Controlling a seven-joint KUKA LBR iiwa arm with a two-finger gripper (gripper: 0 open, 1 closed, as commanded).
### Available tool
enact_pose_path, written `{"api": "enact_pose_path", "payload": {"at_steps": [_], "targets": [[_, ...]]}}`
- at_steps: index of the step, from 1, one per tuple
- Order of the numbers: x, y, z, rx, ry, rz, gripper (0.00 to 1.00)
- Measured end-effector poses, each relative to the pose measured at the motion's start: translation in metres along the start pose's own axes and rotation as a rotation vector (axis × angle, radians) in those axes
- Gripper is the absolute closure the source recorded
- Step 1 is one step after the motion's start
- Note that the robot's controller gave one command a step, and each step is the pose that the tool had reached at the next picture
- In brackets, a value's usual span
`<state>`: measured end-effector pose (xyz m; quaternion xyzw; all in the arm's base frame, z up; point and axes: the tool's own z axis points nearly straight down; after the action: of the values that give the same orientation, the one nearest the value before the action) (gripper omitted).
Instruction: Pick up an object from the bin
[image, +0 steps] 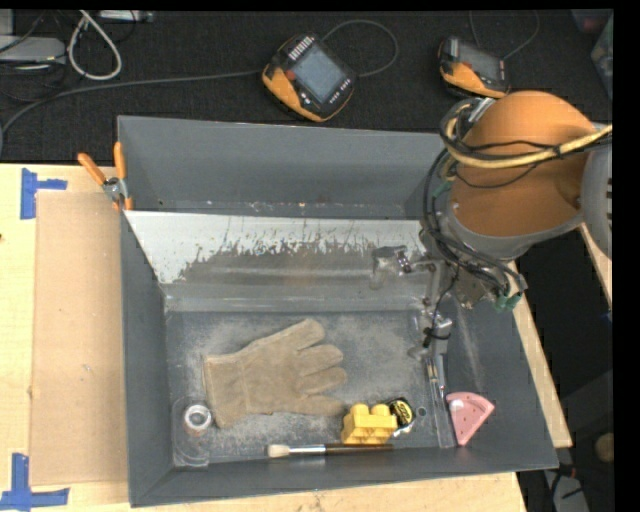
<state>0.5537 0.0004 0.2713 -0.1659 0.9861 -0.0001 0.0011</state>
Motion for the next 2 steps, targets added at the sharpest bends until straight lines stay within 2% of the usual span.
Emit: {"api": "enact_pose_path", "payload": {"at_steps": [1,2], "targets": [[-0.042,0.01,0.007,0.002,-0.008,0.003,0.0],[-0.001,0.021,0.032,-0.001,0.001,0.105,0.0]]}}
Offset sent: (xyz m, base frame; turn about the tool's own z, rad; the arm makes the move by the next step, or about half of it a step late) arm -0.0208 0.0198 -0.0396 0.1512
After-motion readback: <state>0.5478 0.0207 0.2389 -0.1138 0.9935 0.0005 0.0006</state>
